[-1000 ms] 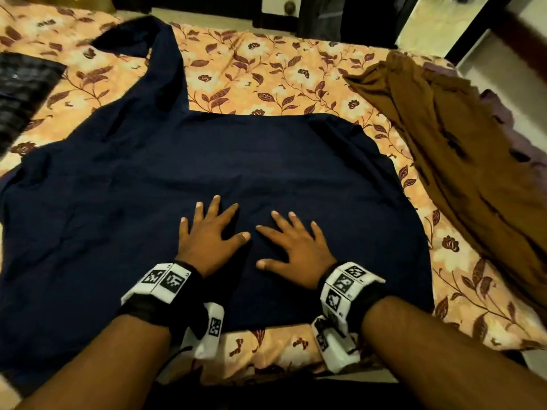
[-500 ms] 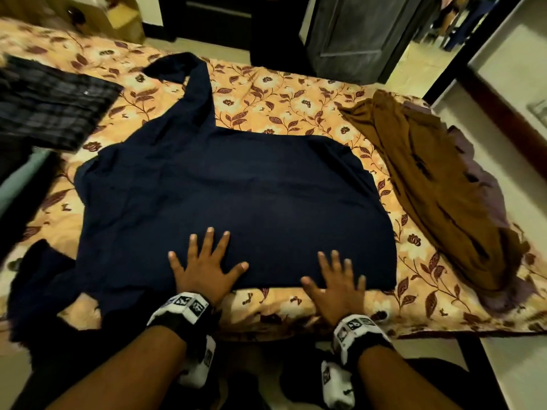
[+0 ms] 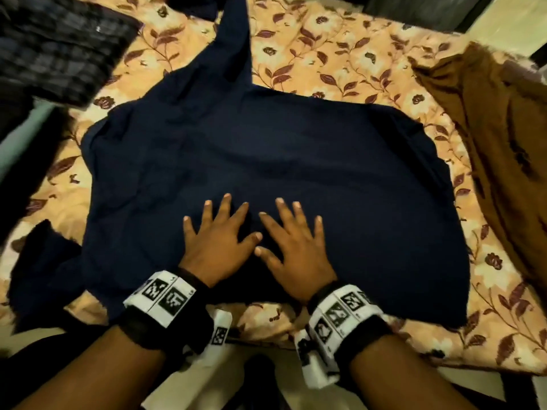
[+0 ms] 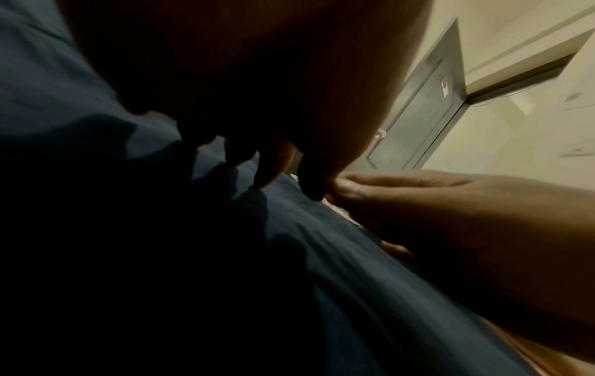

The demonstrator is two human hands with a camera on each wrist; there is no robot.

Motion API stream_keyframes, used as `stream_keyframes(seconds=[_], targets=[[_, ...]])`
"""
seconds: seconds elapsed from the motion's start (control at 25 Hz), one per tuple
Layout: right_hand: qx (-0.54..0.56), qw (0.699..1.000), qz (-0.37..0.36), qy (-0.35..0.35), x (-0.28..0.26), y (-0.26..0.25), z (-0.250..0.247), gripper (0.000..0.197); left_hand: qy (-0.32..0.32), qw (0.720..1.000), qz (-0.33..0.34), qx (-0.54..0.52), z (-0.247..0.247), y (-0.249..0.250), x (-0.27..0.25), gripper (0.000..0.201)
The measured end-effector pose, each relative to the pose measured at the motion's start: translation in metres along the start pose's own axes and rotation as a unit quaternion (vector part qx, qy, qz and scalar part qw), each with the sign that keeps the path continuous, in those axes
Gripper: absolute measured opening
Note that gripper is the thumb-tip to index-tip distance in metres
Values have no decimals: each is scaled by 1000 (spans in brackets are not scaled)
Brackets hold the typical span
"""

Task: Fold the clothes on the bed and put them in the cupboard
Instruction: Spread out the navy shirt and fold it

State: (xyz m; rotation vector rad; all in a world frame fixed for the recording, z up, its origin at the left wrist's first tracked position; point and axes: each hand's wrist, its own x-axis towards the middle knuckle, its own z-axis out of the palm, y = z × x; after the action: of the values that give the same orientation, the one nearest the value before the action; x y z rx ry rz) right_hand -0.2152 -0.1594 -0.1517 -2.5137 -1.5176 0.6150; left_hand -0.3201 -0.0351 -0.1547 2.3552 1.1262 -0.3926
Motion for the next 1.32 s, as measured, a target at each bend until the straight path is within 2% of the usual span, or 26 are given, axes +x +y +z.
stream_keyframes(seconds=[0.08,0.16,0.2,0.28,0.36,0.4,0.44,0.48,0.52,0.6,0.64,0.72,0.76,0.84,0.92,0.96,1.04,1.12,1.24,1.32], targets=[[6,1000,-9,-12,24,-22,2,75,8,1000,-18,-20,-4,-13,10,65],[13,997,47,-51,26,-12,12,70,32,999,-10,-17,1,-32,11,67],[-4,994,93,-63,20,8,15,71,54,998,-9,-5,1,-44,9,70],[-38,975,215,-51,-10,71,6,82,87,994,-65,-17,-2,-70,-1,83],[-28,926,376,-12,-57,146,-18,105,93,986,-134,-34,-7,-89,-9,87],[-16,900,436,9,-76,178,-34,119,94,982,-160,-25,-12,-90,-11,87],[-7,885,465,19,-84,197,-47,126,98,981,-169,-10,-18,-88,-10,87],[-24,887,462,17,-84,205,-56,125,102,983,-154,4,-25,-77,-6,86],[-58,902,427,19,-77,202,-57,117,101,988,-120,13,-32,-61,1,84],[-83,955,283,16,-38,173,-53,105,79,996,-34,14,-42,-30,22,80],[-88,976,200,-1,-15,150,-46,107,62,998,-9,15,-44,-21,33,79],[-86,991,96,-46,21,129,-29,114,49,998,2,31,-47,-16,58,81],[-68,992,92,-59,30,132,-27,107,45,998,-12,40,-48,-21,64,83],[-26,981,192,-19,35,176,-41,83,36,998,-39,36,-53,-31,82,86],[33,944,325,53,25,229,-72,71,49,997,-51,20,-60,-37,97,86],[54,927,359,96,21,249,-91,65,65,996,-49,22,-61,-39,105,84],[49,917,351,182,29,268,-124,47,96,994,-37,23,-54,-44,118,84],[72,915,322,231,57,270,-142,35,108,994,-19,-5,-46,-54,126,91],[129,907,360,177,107,272,-151,45,93,995,-5,-33,-41,-64,129,100],[145,900,380,160,137,272,-153,52,104,994,1,-41,-40,-64,127,97]])
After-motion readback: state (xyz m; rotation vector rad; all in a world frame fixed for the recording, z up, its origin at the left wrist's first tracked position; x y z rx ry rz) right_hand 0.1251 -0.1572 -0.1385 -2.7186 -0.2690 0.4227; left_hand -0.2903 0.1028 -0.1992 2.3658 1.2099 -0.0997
